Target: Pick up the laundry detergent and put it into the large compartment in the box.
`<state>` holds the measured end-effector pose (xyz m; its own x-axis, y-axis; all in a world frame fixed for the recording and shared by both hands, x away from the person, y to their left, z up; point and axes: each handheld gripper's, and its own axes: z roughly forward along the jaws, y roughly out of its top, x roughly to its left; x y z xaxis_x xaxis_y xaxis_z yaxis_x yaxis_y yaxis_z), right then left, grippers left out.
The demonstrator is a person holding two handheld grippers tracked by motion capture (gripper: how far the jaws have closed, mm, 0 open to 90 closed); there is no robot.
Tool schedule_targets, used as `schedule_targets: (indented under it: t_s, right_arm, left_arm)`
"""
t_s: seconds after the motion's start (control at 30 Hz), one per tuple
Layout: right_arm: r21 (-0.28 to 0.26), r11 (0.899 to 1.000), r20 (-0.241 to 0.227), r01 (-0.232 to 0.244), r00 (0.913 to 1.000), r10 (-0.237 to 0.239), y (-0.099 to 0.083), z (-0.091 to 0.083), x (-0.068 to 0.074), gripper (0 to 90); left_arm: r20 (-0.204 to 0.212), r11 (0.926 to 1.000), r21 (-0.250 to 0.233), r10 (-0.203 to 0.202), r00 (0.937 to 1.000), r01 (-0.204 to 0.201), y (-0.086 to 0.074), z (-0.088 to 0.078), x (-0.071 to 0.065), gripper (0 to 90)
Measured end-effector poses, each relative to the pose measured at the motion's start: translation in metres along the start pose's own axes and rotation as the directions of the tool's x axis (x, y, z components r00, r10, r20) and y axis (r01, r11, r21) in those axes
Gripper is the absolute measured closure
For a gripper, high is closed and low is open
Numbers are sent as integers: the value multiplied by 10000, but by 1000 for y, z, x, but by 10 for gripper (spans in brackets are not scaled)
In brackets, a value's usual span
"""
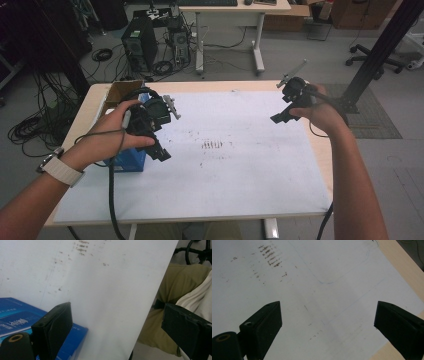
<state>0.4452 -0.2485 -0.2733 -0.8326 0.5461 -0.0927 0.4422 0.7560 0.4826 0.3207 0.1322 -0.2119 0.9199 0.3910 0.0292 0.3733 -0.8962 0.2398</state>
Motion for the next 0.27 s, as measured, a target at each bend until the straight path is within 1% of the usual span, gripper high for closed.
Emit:
schedule_targets:
  t_s: [0.27]
  right_arm:
    - [-41, 10000, 2, 6, 10000, -6, 0, 0, 1, 78]
  left_arm:
    - [13, 10000, -40, -31, 10000, 31, -1, -1, 0, 103]
